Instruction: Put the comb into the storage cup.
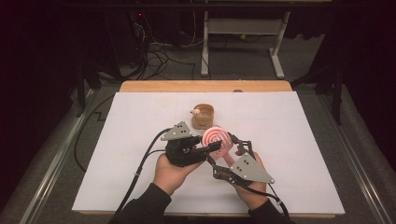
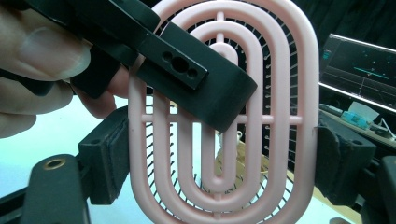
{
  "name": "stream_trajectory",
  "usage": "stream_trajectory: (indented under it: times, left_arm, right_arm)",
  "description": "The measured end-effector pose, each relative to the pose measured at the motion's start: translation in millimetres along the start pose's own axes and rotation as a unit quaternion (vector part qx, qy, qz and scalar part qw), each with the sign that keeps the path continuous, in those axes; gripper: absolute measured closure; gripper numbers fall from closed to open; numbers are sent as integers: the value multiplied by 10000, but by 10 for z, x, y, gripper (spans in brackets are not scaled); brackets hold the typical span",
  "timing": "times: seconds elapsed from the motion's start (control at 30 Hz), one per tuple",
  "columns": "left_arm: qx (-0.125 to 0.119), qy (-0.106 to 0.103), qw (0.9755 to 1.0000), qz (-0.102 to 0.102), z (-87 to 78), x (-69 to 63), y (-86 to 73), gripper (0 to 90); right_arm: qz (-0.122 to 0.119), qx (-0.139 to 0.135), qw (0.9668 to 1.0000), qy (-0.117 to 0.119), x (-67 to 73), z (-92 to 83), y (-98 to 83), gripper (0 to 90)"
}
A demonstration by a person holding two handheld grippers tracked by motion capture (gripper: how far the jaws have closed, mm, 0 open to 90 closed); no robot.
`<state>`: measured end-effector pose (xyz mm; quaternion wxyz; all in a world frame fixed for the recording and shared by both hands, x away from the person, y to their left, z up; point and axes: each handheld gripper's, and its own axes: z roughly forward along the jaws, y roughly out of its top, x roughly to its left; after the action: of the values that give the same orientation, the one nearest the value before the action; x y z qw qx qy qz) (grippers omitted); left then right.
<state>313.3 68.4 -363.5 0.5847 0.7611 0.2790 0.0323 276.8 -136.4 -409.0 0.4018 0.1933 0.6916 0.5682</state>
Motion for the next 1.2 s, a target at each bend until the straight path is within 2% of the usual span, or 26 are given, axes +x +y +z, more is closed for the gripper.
stream_trajectory:
  times: [0.6, 0.87, 1.2]
  left_arm:
    - [-32, 88, 9999, 87, 0, -43, 36, 622]
    - [-7, 155, 9998, 100, 16, -44, 32, 622]
    - [-63, 177, 9998, 113, -9, -50, 45, 624]
  right_arm:
    - [76, -75, 9999, -26, -15, -4, 6, 201]
    - [95, 4, 10000, -4, -27, 12, -4, 199]
    - [11, 33, 10000, -4, -9, 25, -7, 176]
